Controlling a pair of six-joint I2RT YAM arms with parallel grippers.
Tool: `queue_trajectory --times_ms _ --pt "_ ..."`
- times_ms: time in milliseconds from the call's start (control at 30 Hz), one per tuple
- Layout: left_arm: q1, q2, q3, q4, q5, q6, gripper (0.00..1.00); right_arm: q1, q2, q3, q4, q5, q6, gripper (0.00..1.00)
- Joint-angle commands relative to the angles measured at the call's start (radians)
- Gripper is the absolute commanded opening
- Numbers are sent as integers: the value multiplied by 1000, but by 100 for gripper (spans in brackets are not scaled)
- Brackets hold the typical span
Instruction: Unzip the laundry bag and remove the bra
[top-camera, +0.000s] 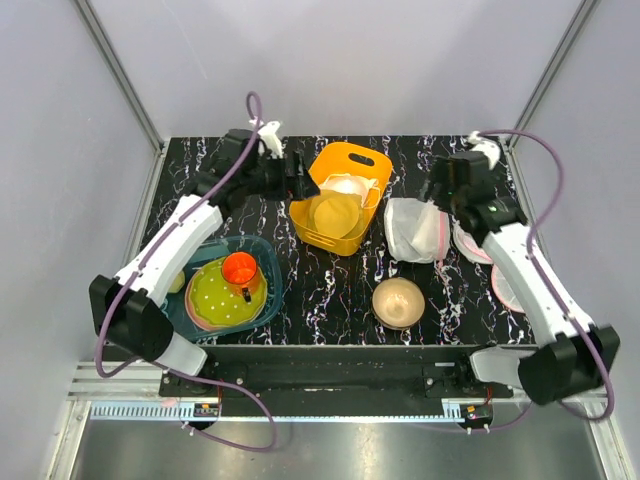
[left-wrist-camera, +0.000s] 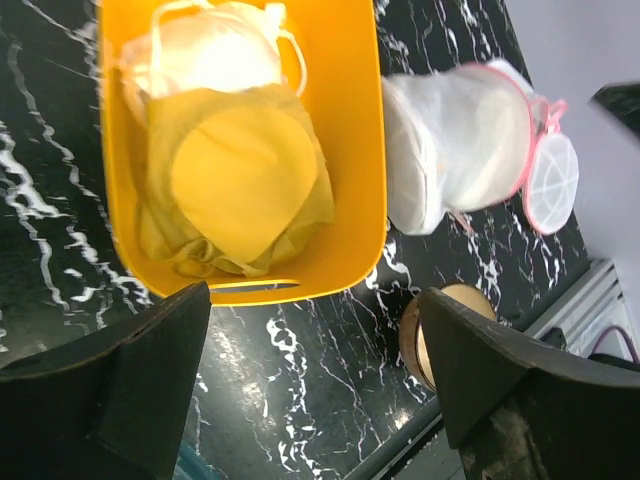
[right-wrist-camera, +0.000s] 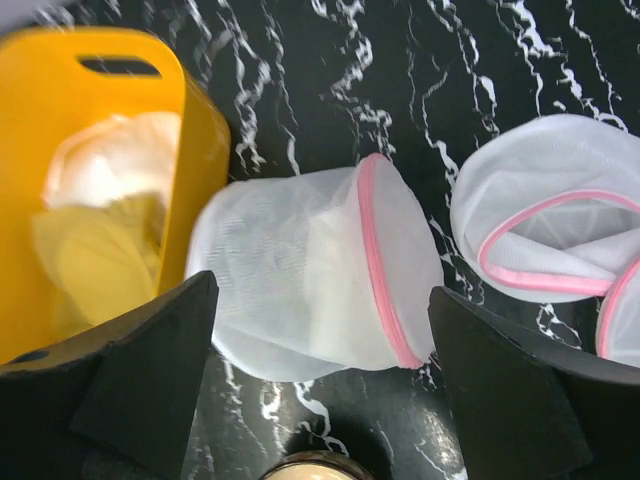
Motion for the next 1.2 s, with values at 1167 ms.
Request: queue_trajectory --times_ms 1167 --pt "-493 383 486 -80 -316 -26 80 -490 -125 -336 268 -751 184 100"
